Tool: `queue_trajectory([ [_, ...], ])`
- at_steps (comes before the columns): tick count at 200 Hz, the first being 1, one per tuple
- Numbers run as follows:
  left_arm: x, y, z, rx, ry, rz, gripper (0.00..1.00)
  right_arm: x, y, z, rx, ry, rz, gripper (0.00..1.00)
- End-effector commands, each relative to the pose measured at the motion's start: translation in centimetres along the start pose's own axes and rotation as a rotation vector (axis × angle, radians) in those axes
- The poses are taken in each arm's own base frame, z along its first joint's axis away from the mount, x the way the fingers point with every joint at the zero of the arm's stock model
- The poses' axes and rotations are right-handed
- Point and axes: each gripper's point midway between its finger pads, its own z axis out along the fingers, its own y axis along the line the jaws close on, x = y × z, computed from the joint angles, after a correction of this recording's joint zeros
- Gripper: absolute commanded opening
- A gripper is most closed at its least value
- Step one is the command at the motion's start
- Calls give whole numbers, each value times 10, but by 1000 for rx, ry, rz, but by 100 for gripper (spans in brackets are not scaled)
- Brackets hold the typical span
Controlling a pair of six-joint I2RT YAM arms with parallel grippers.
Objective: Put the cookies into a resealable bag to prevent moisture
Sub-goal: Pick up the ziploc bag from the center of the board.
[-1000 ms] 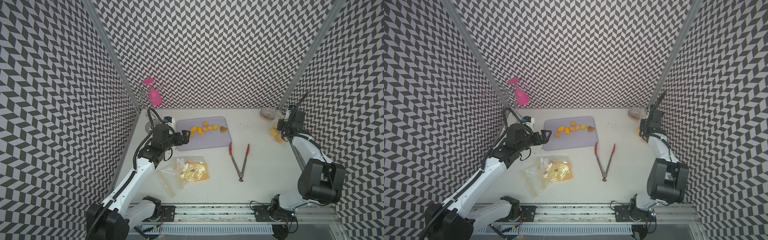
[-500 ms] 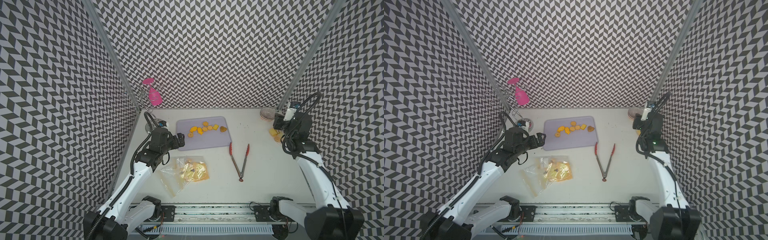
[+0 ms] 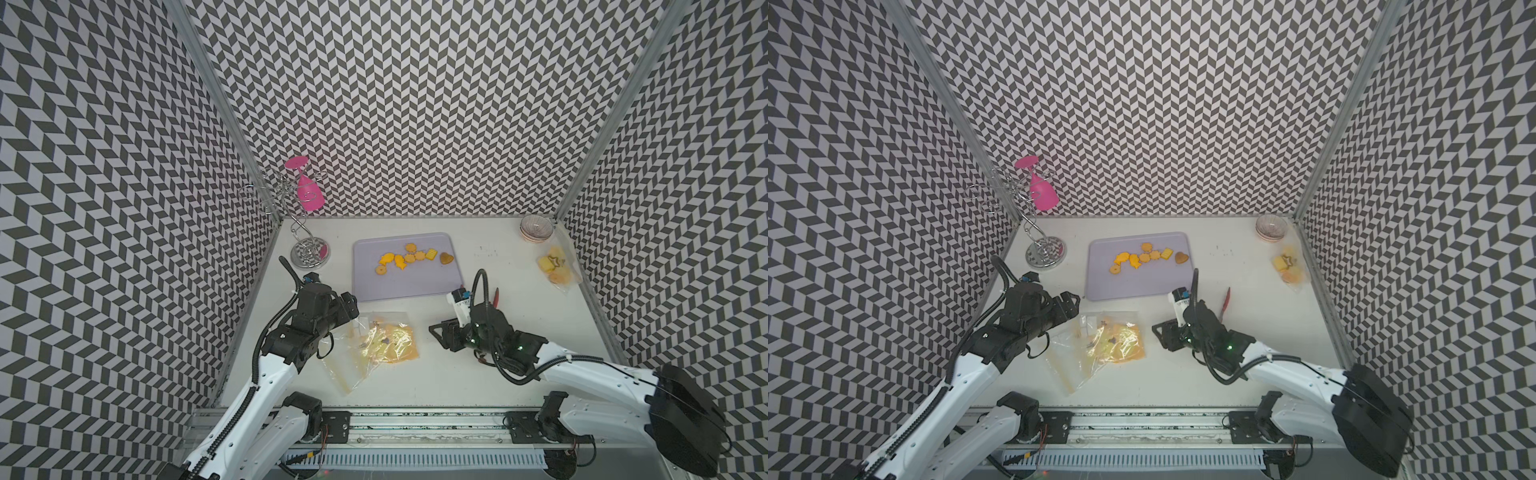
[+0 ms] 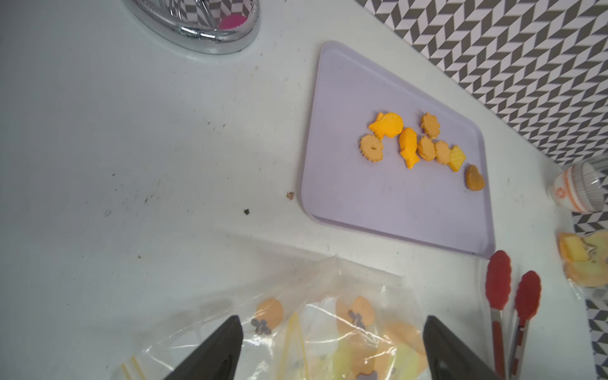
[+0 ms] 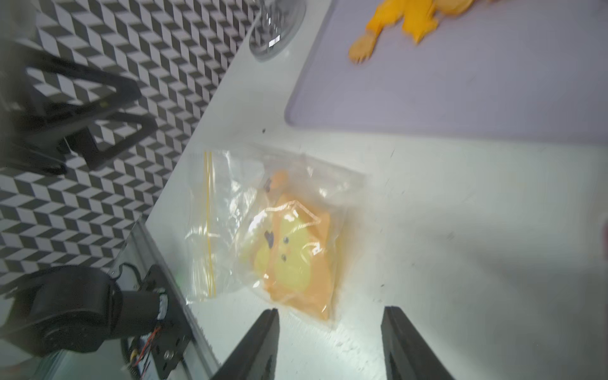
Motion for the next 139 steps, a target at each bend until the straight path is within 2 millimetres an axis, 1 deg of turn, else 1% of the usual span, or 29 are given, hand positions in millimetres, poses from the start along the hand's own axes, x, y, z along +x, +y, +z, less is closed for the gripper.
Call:
queue_trajectory([
  [1,6,6,-1,-12,0,-71,82,-27,47,9,-174,-108,71,54],
  [8,8,9,1,-26,7,-76,81,-25,47,15,-165,-99,69,55],
  [20,12,14,5,-50,17,-88,81,-20,44,27,-151,-66,67,60],
  [30,15,17,7,-60,22,-102,80,-13,40,39,-123,-19,57,62],
  [43,19,20,10,-63,29,-119,80,-8,38,48,-116,8,58,65],
  [73,29,24,16,-63,52,-138,79,1,38,62,-132,48,65,65],
  [92,32,25,17,-61,58,-140,80,6,39,68,-146,75,72,65],
  [139,30,21,18,-43,56,-127,79,17,30,79,-133,112,108,61],
])
